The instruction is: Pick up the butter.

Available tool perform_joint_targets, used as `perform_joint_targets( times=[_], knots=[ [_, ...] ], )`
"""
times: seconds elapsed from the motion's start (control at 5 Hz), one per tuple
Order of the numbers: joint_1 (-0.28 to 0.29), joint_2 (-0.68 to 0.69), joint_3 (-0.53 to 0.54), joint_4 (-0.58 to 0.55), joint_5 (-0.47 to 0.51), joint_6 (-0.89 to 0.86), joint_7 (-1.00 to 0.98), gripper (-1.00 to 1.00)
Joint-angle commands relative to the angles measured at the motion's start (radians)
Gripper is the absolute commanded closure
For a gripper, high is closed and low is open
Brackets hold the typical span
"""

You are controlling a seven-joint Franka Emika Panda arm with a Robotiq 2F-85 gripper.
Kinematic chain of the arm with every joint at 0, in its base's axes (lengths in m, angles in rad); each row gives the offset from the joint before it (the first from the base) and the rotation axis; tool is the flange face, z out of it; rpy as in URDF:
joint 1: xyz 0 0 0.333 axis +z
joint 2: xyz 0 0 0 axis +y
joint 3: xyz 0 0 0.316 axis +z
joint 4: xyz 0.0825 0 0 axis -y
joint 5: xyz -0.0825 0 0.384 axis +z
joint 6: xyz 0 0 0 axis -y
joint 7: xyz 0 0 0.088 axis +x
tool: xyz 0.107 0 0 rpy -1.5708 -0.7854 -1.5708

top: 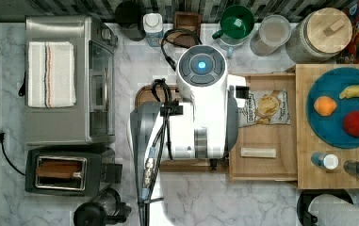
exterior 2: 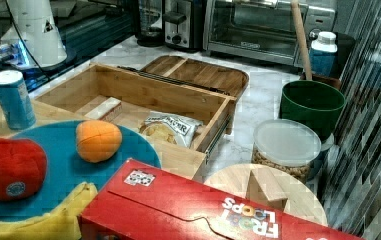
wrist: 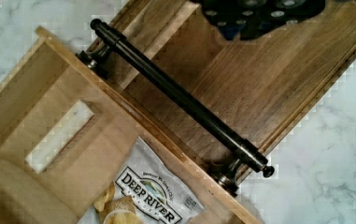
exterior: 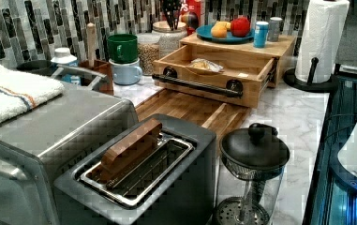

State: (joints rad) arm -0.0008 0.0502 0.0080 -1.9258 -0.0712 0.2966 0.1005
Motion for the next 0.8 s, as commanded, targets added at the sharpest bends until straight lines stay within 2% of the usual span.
perform_joint_targets(
  times=[0.2,0.6,0.8],
  knots=[
    [-0.042,-0.114,-0.032,-0.156,-0.009,0.108,0.092,1.0],
    [-0.08,-0.115,-0.089,-0.128,-0.012,0.066,0.002,1.0],
    [-0.118,-0.099,-0.12,-0.081,0.021,0.024,-0.087,1.0]
  ],
)
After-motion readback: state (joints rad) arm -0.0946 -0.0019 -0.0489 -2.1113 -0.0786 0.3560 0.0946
